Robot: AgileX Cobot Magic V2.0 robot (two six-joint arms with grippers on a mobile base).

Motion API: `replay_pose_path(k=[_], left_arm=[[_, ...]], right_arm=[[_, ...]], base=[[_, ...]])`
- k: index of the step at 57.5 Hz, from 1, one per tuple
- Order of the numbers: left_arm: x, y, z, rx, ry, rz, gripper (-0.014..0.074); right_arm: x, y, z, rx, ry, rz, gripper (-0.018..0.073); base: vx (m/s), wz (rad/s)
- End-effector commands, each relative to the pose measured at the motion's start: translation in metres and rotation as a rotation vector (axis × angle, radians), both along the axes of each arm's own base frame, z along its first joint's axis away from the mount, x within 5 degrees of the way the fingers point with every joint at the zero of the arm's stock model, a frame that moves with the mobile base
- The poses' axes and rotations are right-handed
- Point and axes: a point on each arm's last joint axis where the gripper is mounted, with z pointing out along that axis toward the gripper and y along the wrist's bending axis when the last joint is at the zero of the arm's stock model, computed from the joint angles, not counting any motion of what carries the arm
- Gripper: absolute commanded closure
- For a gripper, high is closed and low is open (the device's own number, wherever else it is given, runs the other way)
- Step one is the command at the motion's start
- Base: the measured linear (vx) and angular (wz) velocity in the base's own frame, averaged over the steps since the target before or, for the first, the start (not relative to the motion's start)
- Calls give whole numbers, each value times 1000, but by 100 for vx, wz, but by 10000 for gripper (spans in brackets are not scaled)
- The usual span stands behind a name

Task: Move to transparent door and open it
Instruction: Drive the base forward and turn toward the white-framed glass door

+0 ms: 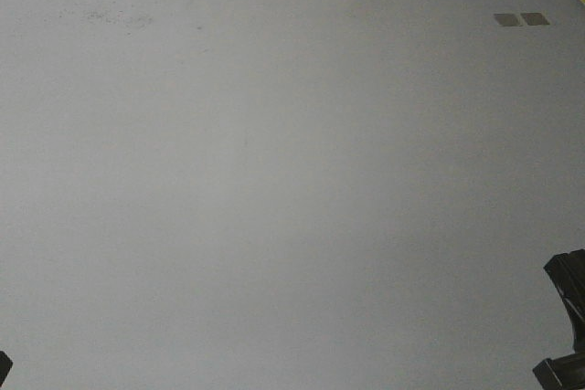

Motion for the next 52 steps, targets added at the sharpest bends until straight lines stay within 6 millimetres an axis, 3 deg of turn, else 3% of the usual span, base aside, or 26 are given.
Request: replay_pose_path(k=[1, 52], left_arm=[[1, -1, 3, -19, -68, -5, 603], [1, -1, 3, -19, -68, -5, 603]], right_arm=[[2, -1, 5, 4, -60, -13, 564], [2, -1, 5, 4, -60, -13, 564]], base=[[0, 0], [1, 1]])
